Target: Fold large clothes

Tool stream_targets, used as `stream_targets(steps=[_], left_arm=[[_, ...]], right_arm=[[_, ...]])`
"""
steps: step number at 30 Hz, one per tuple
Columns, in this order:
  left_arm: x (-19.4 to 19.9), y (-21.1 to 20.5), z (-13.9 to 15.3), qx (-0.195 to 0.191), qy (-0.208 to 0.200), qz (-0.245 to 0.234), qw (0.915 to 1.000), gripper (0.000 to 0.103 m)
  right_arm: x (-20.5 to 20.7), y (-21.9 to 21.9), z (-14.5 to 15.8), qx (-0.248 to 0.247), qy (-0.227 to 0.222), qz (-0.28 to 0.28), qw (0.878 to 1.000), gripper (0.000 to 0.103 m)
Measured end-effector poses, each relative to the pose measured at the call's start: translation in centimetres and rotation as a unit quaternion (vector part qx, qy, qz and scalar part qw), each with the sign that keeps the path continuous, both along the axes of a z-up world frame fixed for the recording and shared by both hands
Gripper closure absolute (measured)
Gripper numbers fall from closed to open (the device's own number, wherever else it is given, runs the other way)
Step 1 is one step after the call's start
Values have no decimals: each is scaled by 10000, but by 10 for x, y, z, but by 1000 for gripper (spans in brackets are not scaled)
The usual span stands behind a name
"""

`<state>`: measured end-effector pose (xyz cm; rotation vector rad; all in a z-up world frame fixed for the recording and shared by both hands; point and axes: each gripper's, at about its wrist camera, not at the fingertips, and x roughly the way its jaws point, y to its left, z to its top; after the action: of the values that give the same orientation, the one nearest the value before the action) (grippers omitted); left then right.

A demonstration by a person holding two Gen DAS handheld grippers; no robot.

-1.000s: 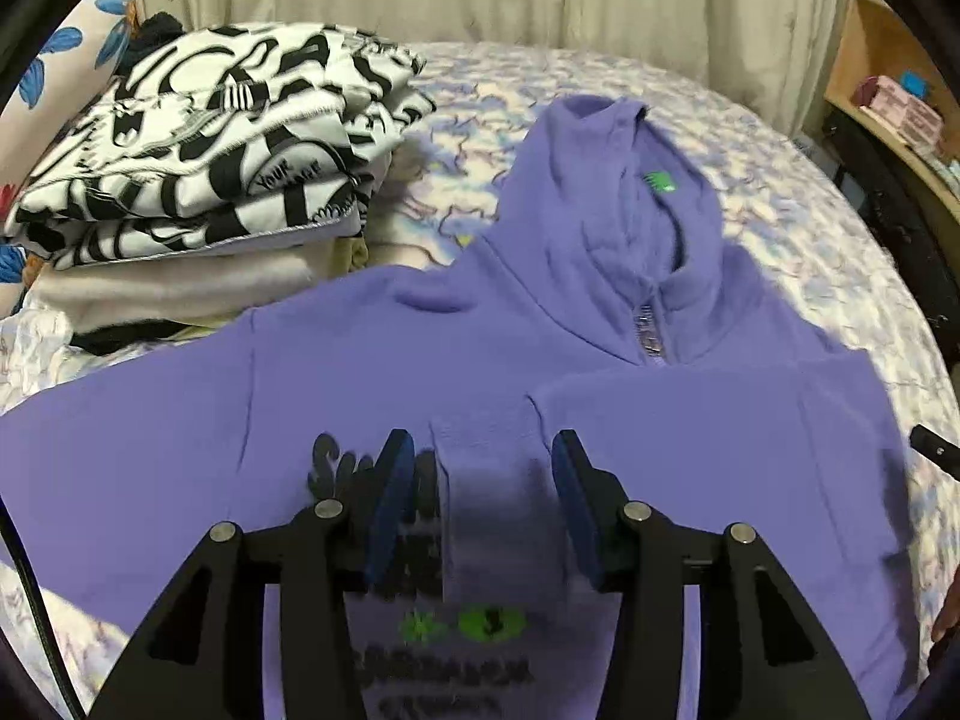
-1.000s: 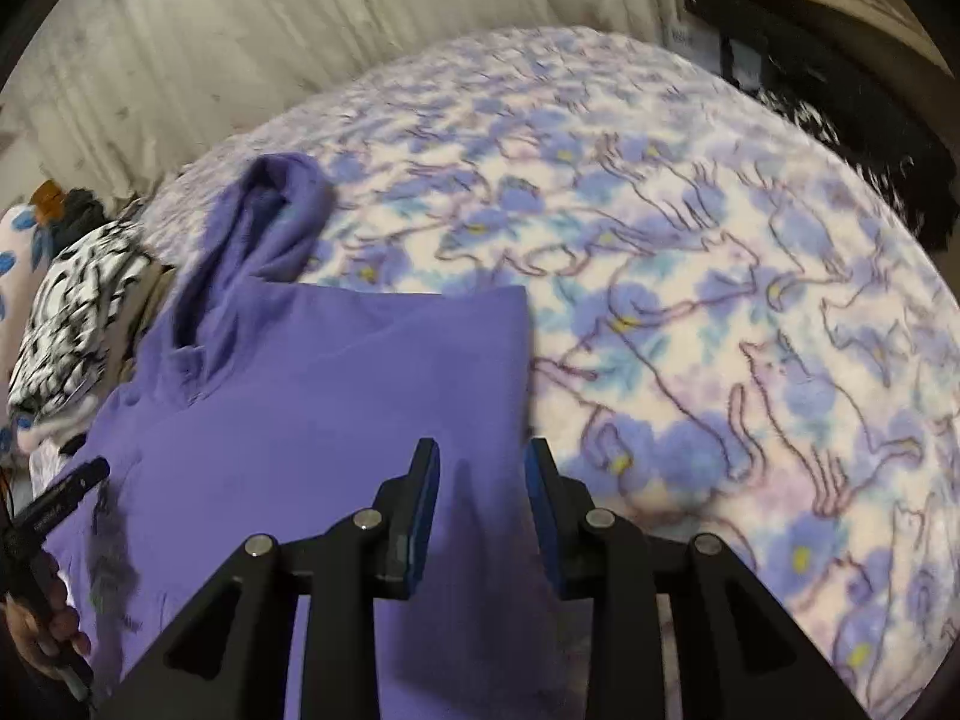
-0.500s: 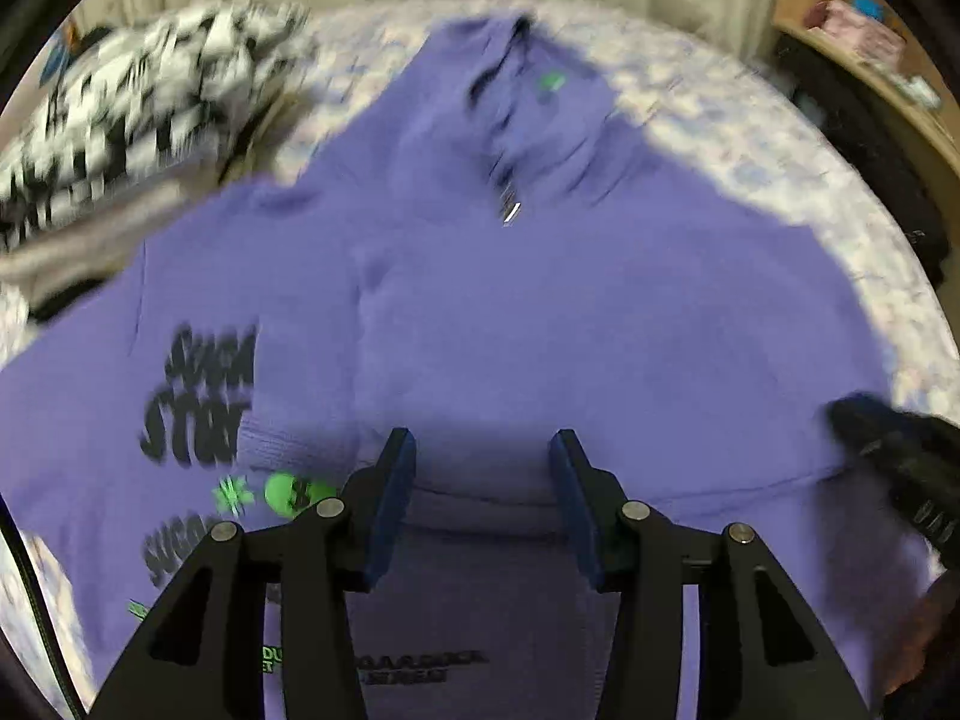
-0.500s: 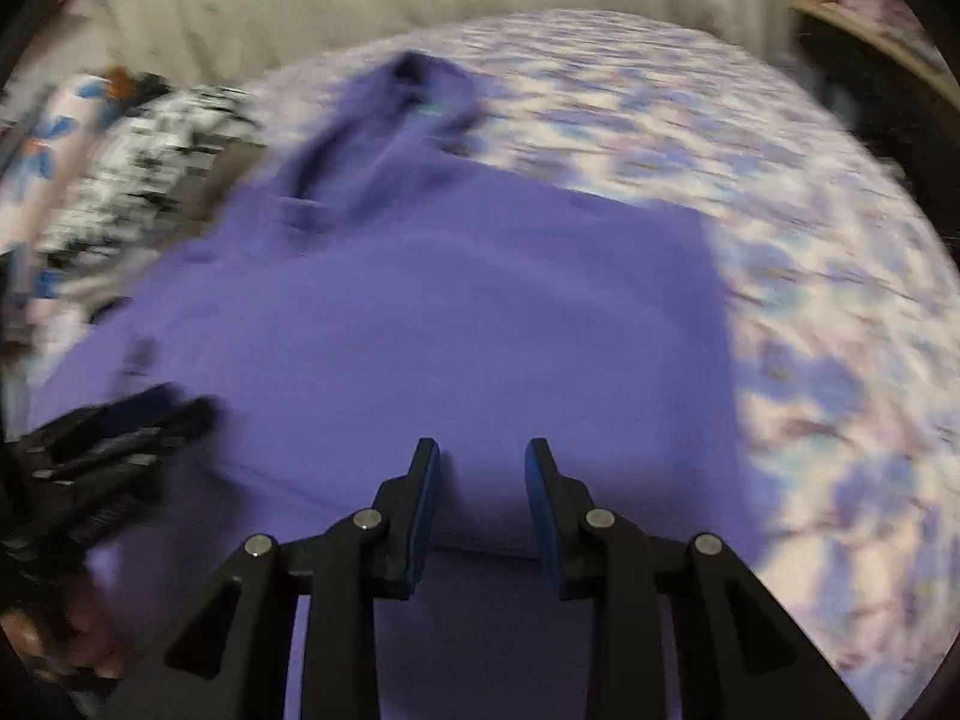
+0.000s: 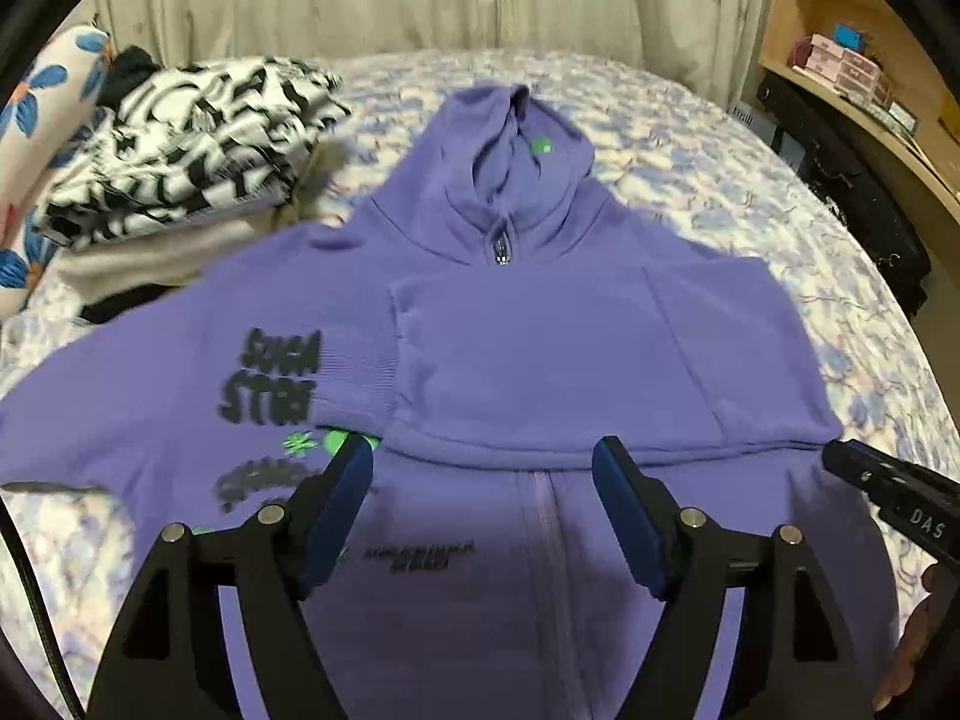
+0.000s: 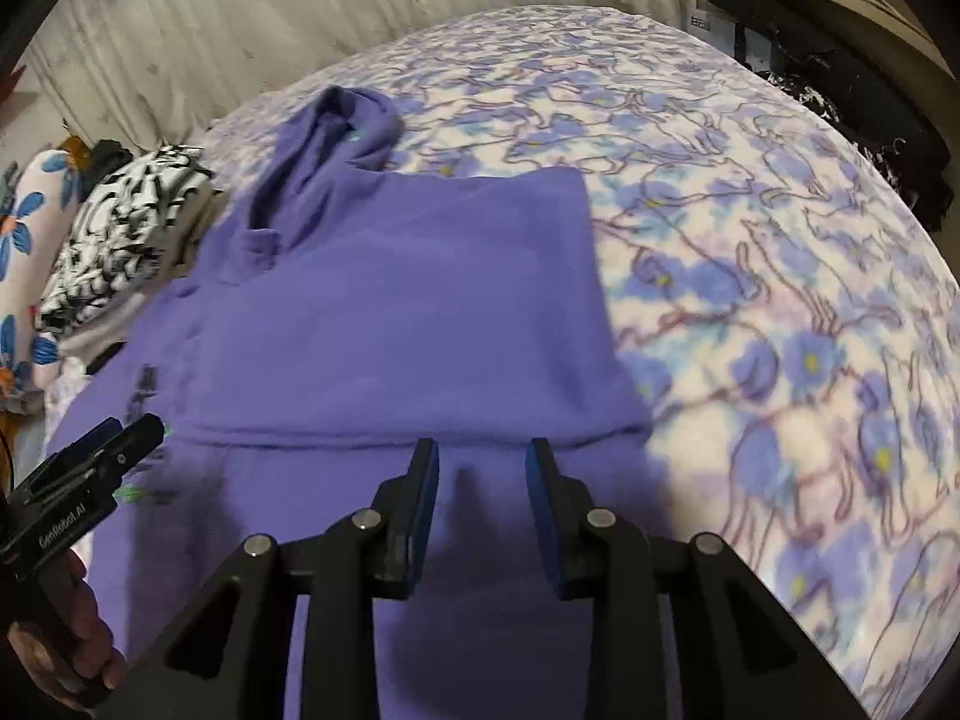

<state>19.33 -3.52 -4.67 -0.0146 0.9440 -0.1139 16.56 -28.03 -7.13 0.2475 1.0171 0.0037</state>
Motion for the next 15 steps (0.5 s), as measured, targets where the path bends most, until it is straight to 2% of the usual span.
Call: stream_targets(steps=[3,15], left_arm=[[-22,6,18,103,-99,49,9999,28],[-103,50,51,203,-298,243,9991,27]], right_arm=[[-17,12,12,121,-109,18,9999,61],[-72,73,44,464,-291,432,9976,61]])
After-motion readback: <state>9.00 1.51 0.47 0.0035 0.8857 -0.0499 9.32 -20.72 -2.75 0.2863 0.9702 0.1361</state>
